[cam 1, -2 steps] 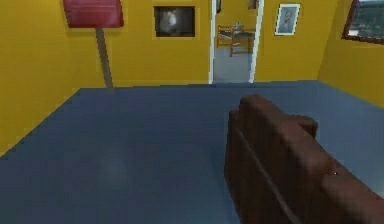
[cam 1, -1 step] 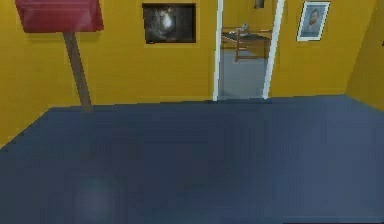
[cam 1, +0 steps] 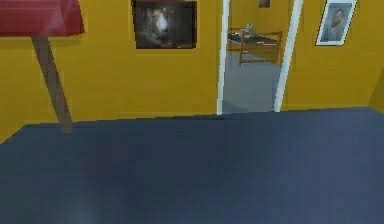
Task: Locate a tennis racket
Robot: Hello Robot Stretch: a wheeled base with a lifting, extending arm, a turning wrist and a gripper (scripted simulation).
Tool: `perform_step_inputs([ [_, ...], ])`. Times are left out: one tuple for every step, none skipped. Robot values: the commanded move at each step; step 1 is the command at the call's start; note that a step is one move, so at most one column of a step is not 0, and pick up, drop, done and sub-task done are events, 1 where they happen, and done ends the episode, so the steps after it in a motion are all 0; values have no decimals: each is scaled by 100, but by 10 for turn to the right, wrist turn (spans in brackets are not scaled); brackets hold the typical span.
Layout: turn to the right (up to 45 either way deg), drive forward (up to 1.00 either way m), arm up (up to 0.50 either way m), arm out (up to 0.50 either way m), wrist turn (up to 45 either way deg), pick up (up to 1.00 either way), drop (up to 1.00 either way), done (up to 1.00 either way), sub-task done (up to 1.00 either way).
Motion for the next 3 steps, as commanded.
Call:
perform_step_inputs([
  [-270,0,0,0,0,0,0,0,0],
  [0,5,0,0,0,0,0,0,0],
  [420,0,0,0,0,0,0,0,0],
])
